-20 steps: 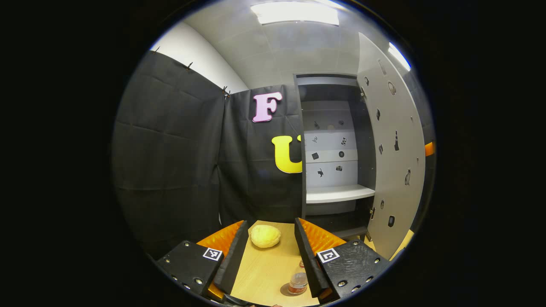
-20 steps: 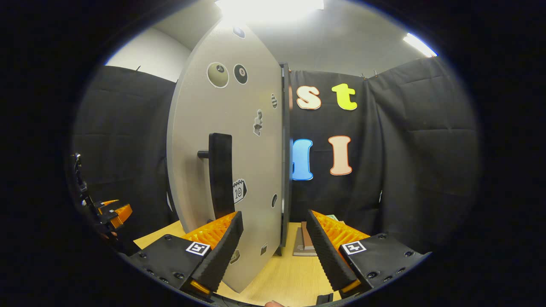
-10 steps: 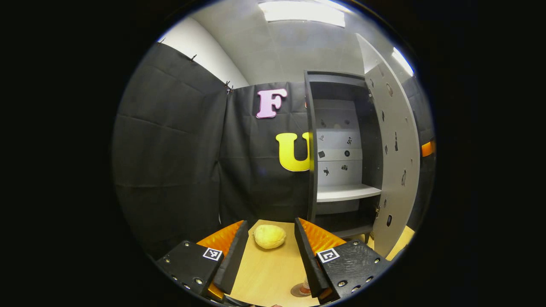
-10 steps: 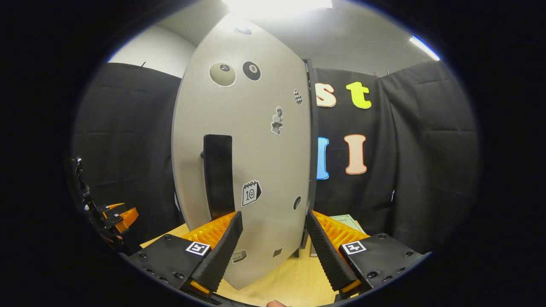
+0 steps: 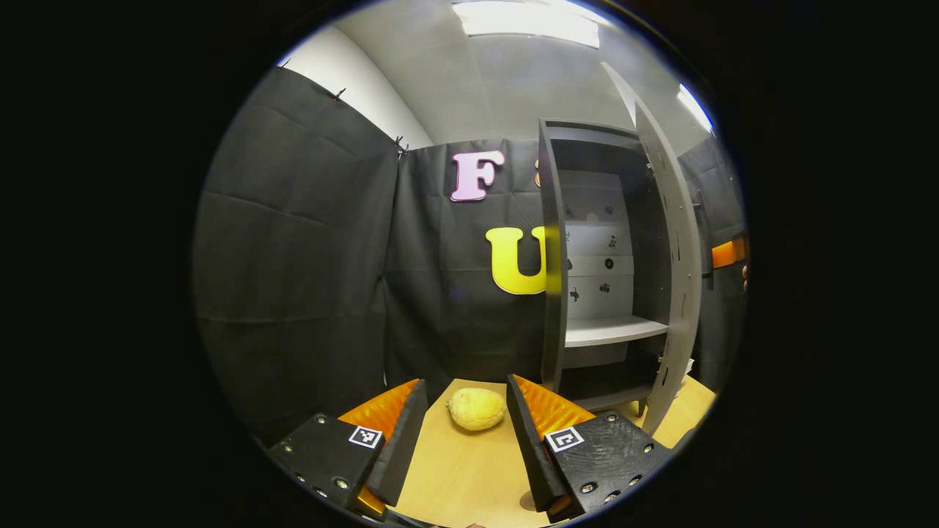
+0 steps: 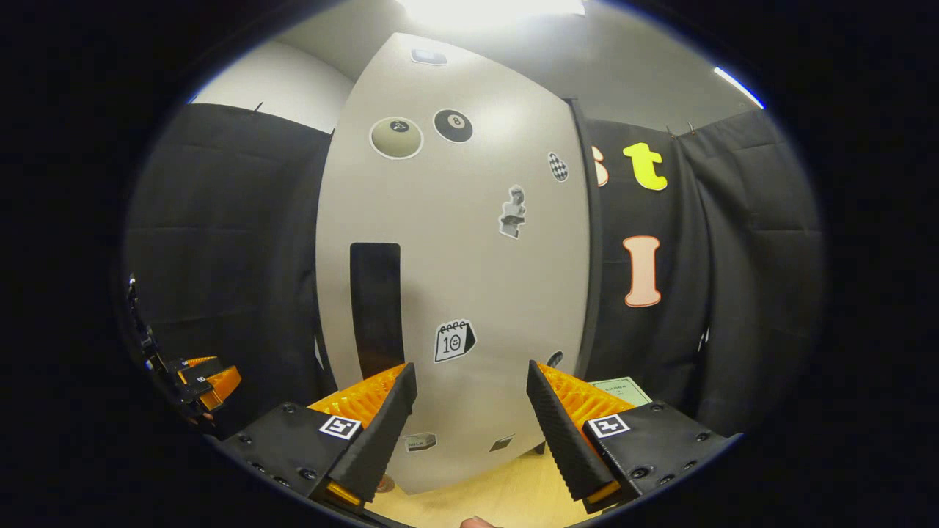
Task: Open the cabinet door with the right hand, grasp the bottle in the cabinet with the left hand and place it on the coaster, then close the cabinet door with the right hand.
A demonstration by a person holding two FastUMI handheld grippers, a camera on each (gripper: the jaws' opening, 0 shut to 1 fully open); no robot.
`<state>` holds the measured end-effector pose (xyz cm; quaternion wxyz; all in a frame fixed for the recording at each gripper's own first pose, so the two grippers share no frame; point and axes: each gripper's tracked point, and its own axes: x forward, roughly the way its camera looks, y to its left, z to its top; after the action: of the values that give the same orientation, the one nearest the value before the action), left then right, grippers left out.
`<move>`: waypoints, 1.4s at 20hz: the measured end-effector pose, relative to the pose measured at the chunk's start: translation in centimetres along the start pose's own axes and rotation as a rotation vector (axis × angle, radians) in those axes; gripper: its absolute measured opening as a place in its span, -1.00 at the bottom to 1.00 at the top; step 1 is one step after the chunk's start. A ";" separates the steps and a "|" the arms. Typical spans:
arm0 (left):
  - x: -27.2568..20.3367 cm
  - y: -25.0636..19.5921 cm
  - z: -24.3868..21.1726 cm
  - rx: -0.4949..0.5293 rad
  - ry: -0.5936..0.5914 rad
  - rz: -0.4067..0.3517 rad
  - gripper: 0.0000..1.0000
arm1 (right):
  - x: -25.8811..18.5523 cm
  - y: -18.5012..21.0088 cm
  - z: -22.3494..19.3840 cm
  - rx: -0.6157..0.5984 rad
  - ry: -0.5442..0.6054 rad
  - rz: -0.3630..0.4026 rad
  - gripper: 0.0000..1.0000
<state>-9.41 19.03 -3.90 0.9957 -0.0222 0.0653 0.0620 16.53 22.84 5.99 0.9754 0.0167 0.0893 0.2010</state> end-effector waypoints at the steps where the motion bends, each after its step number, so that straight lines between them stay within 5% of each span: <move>1: 0.3 0.7 0.0 0.002 0.002 0.005 0.25 | 0.8 0.7 0.0 -0.007 -0.003 0.006 0.92; 7: 0.8 4.1 -1.0 0.003 0.018 0.038 0.25 | 6.8 5.8 -0.8 -0.019 0.012 0.074 0.93; 12: 0.9 6.7 -2.1 -0.002 0.037 0.068 0.26 | 9.7 7.7 0.1 -0.023 -0.011 0.047 0.83; 28: 0.2 7.4 -1.5 -0.012 0.035 0.036 0.15 | 9.0 8.1 0.2 0.037 -0.029 -0.007 0.84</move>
<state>-10.32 26.32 -5.72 0.9930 -0.0279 0.0828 0.0800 21.59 33.81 5.20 0.9768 0.0373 0.0791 0.1957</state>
